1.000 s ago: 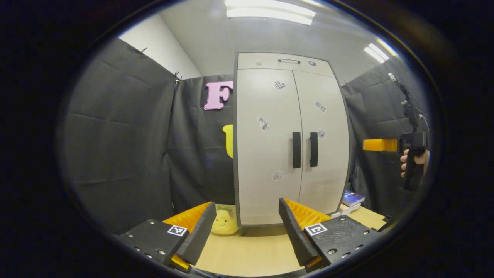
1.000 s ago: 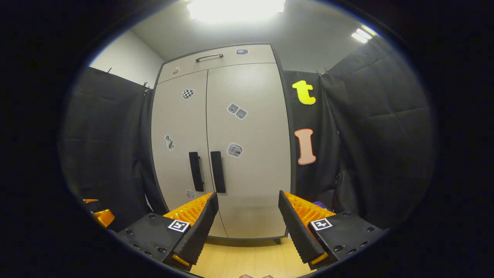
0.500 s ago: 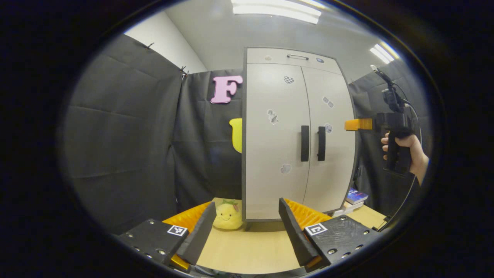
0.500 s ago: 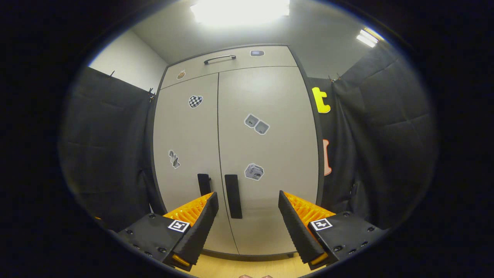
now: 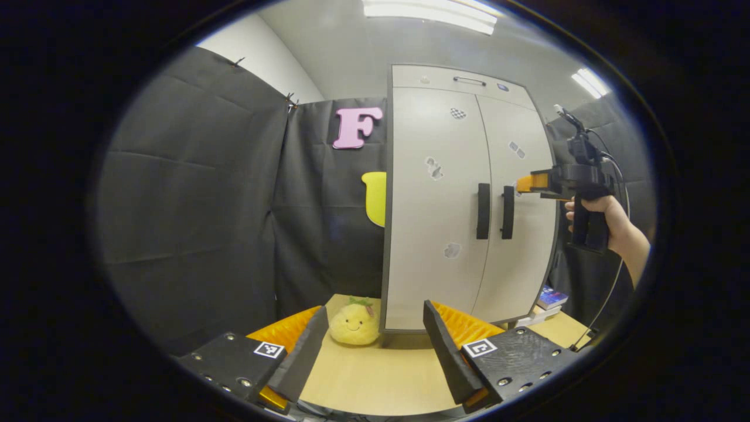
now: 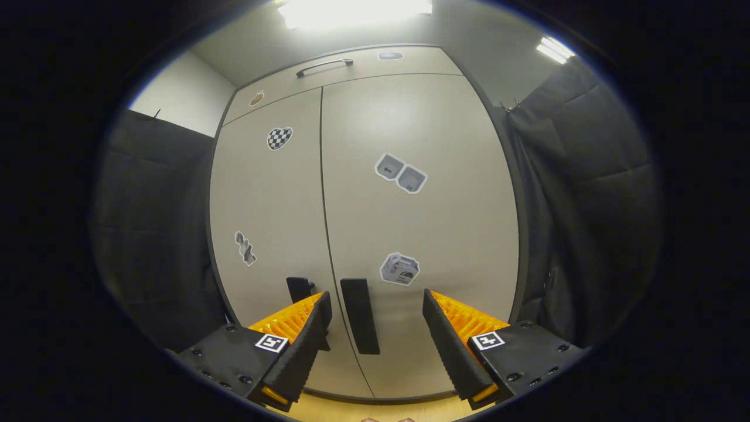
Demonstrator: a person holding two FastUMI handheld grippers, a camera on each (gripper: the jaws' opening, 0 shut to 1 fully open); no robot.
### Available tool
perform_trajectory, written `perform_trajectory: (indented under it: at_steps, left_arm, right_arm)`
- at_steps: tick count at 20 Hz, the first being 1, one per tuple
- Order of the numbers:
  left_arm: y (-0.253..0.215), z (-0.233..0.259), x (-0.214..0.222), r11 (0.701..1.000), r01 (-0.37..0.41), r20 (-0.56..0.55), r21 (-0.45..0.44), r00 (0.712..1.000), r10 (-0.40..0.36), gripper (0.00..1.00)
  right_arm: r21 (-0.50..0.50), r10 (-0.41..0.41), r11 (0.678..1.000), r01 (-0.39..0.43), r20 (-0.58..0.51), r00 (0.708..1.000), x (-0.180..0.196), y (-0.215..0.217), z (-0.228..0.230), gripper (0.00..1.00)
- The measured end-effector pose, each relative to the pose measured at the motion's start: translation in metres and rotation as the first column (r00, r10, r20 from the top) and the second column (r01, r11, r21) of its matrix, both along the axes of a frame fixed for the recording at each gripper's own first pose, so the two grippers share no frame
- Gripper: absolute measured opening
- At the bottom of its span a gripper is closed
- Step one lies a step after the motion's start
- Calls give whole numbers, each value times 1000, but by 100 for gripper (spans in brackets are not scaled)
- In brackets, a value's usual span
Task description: Open the right door of the double-door shoe cabinet with the right hand, and open the left door with the left hand.
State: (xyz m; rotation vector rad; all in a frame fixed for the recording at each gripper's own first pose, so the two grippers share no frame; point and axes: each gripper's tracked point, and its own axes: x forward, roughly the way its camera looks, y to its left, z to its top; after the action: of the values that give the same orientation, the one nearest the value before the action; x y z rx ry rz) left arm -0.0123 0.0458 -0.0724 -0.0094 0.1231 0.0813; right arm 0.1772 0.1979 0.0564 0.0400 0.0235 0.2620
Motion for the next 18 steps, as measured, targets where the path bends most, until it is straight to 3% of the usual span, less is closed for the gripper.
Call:
perform_trajectory:
  at_steps: [10, 13, 15, 17, 18]
  left_arm:
    - [20, -4, 10, 1000, -14, 3, 0, 1000, 14, 94]
    - [25, -9, 9, 1000, -25, -10, 17, 1000, 26, 94]
    - [26, -11, 6, 999, -28, -19, 16, 999, 28, 94]
    - [28, -13, 5, 1000, -29, -22, 8, 999, 29, 94]
    - [28, -12, 4, 1000, -30, -24, 5, 999, 30, 94]
  right_arm:
    - [-68, -24, 997, 20, -66, 998, 45, 23, -31, 97]
    - [-90, -60, 994, 54, -67, 996, 56, 23, -35, 90]
    - [-106, -66, 993, 57, -81, 995, 61, 25, -39, 70]
    - [-92, -55, 995, 44, -121, 991, 62, 31, -45, 58]
    - [-76, -24, 997, 13, -135, 991, 61, 39, -47, 45]
